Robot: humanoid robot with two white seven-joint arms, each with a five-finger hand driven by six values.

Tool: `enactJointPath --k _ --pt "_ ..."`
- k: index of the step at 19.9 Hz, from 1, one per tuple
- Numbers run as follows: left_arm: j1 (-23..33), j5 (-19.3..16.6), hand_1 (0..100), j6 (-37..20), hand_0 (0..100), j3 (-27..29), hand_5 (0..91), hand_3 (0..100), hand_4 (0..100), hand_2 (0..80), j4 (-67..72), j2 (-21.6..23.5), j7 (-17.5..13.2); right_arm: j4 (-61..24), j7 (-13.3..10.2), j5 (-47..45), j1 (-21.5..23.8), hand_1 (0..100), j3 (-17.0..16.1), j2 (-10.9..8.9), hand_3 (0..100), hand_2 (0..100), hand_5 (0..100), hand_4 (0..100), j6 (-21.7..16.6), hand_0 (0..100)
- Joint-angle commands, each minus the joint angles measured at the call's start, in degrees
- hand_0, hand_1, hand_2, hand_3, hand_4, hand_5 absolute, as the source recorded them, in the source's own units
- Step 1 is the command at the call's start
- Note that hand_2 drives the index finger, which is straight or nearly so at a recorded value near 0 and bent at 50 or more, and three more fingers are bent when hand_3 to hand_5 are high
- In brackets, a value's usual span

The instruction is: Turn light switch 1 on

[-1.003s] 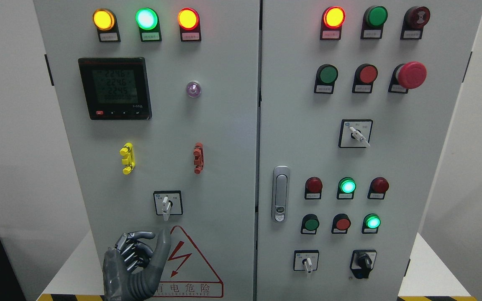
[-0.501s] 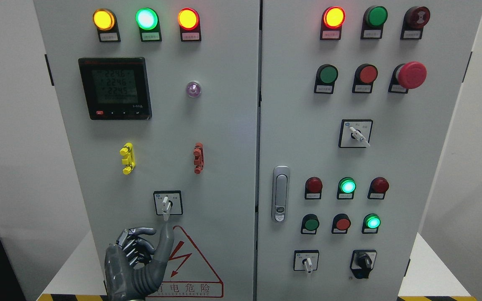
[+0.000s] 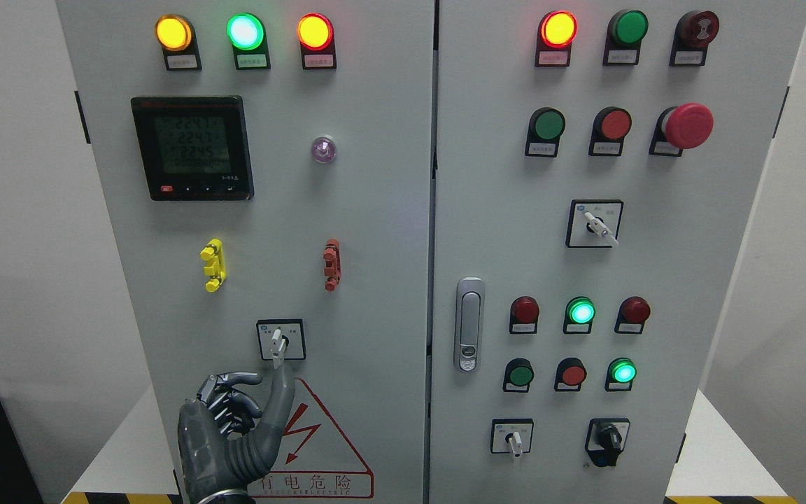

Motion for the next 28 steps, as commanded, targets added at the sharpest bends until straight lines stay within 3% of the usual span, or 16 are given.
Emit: enactJointPath --k 1,28 --pt "-1.6 -0.1 56 0.4 0 -0.4 86.6 92 94 54.7 0.8 -0.5 0.1 0.0 0.0 0.0 0.0 0 0.0 0.09 0 0 0 0 0.0 0" --pt "-3.8 -0.1 56 3.8 0 -0.5 86.3 97 96 55.2 0.9 -0.6 0.8 0.0 0.0 0.0 0.0 0 0.0 0.00 0 0 0 0 0.0 0"
